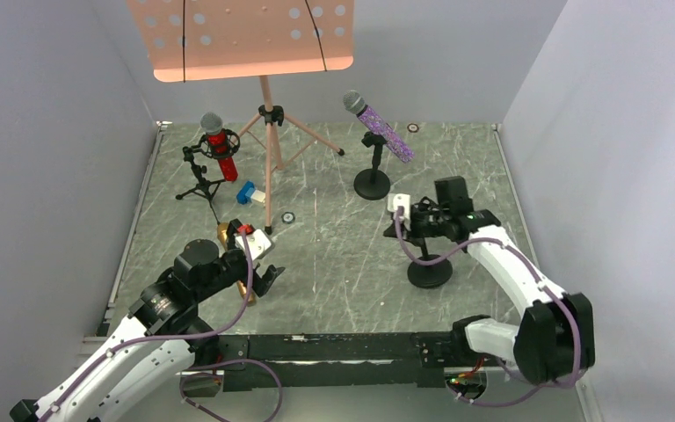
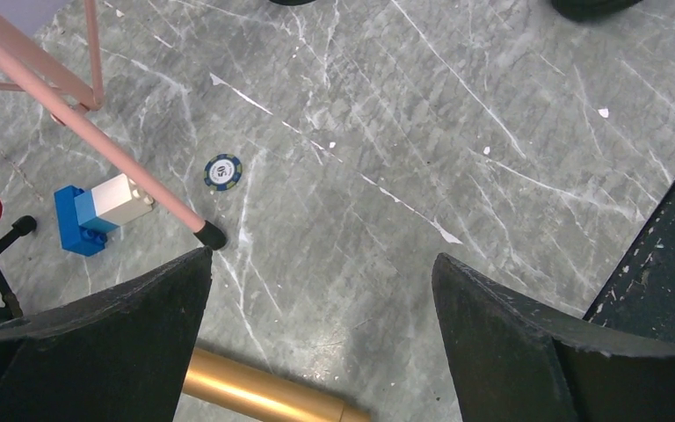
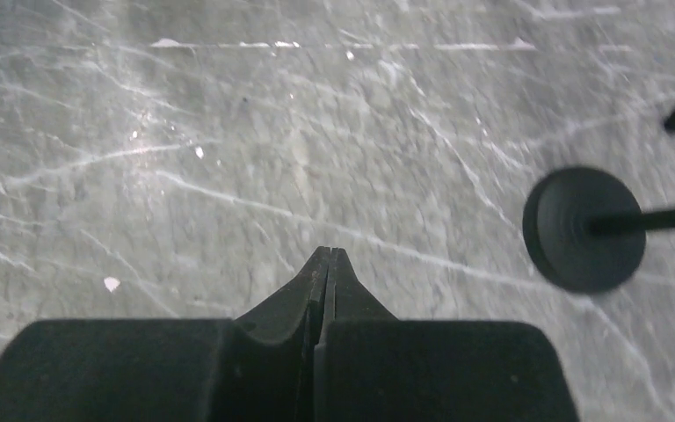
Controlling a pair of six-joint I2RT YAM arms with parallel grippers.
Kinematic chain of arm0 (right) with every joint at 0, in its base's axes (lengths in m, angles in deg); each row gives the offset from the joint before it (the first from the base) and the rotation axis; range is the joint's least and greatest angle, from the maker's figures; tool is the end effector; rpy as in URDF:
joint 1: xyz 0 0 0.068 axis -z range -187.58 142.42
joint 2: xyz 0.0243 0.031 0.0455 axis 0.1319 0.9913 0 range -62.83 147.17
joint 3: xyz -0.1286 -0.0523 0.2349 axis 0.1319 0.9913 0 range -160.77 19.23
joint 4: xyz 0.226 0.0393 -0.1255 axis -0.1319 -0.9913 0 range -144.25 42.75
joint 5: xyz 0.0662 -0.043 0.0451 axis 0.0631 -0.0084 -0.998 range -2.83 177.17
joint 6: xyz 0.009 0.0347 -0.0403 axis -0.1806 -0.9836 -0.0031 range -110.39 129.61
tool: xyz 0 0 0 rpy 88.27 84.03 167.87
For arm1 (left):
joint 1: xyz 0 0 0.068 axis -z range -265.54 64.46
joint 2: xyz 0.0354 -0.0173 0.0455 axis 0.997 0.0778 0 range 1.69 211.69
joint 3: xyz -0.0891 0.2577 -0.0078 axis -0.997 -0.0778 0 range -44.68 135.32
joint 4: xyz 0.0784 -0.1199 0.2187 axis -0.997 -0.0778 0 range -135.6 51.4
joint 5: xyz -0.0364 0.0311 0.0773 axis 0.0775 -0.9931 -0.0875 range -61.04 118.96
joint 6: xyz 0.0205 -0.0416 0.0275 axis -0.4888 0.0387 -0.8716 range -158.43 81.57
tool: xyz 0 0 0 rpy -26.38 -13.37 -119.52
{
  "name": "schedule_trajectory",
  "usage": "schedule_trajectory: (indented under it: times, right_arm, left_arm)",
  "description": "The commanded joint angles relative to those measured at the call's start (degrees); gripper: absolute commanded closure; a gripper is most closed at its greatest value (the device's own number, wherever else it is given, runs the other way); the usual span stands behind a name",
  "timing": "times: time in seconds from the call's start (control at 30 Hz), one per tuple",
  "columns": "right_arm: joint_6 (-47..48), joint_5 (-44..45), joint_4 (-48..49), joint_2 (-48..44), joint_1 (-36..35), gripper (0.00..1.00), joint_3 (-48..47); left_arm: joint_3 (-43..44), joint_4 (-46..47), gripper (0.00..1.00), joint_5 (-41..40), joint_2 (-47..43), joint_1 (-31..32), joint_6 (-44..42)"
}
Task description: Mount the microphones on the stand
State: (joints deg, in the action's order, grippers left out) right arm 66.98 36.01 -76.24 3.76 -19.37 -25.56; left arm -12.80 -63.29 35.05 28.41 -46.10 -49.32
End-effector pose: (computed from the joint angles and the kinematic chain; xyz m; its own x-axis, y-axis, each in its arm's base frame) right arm 0.2154 0.0733 0.2459 0.1048 -0.5176 -0.8492 -0.9678 0.1435 -0.2070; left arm 0.0949 -0.0829 0.2773 -0.1195 0.3416 -0.9322 0.7449 0.6516 0.1433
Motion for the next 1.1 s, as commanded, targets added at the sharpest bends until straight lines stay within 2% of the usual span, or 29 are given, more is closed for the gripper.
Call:
schedule_trajectory:
  times: [0.0, 0.13, 0.33, 0.7, 0.83, 0.9, 0.97, 1.07]
  right_arm:
    - [-4.05, 3.62, 5.02, 5.28, -7.84, 1.00, -6.18]
    - [-2.90, 4.05, 3.83, 11.42, -13.70, 0.99, -12.07]
    - [-5.02, 2.29, 3.66, 15.21, -17.03, 0.99, -19.47]
    - [-7.70, 4.66, 5.06, 11.21, -16.89, 0.97, -14.18]
    - [-8.78, 5.03, 1.28, 9.18, -15.45, 0.92, -15.91]
    - [-10.96, 3.64, 0.27, 7.86, -13.20, 0.85, -16.56]
    - [-13.43, -0.30, 0.38, 6.07, -8.27, 0.75, -16.47]
    - [-19.50, -8.09, 3.53, 2.32, 1.02, 0.48, -14.30]
  left_arm:
    - [1.43, 1.70, 0.01, -1.93, -0.36, -0.34, -0.09]
    - [1.30, 1.67, 0.01, -2.79, 0.02, -0.44, -0.28]
    - [1.26, 1.61, 0.01, -3.59, 0.26, -0.56, -0.44]
    - [1.34, 1.60, 0.01, -2.11, 0.69, -0.66, -0.67]
    - [0.57, 3.15, 0.01, 2.86, 0.64, -0.66, -0.32]
    - [-1.10, 7.97, 0.01, 9.06, 0.67, -0.66, 1.49]
    - [-3.27, 15.69, 0.01, 16.06, 1.63, -0.60, 6.76]
    - [-6.03, 29.02, 0.01, 19.37, 6.81, 2.56, 16.74]
